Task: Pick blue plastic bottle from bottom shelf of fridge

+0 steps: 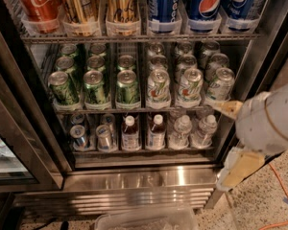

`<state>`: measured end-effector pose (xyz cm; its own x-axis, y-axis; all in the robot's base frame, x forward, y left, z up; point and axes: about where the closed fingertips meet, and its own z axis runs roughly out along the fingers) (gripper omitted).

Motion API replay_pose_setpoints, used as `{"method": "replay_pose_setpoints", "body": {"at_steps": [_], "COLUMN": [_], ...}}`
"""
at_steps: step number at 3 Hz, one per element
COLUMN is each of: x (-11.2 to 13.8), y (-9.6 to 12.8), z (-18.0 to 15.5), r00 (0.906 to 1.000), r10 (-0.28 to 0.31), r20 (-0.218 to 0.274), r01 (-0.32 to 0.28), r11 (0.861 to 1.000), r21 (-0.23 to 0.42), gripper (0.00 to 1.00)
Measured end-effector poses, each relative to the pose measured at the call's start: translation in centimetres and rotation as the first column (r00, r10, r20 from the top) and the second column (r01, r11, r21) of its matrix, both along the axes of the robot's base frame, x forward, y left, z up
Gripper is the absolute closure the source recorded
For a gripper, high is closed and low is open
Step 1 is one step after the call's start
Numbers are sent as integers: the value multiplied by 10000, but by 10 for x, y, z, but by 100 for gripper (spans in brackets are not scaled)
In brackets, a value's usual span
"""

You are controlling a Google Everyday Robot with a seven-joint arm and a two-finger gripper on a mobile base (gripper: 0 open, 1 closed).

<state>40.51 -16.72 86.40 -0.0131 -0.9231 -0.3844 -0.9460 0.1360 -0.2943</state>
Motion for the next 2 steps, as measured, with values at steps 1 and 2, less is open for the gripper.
{"method": "replay_pose_setpoints", "body": {"at_steps": [1,2], "x": [-8,-10], "y": [14,38], "z": [-40,-91], "r00": [9992,9994], "r10": [-376,-324], "r20": [95,-120], "r01": [367,340], "r11": [9959,9842], "r21": [829,1738], "gripper": [0,0]}}
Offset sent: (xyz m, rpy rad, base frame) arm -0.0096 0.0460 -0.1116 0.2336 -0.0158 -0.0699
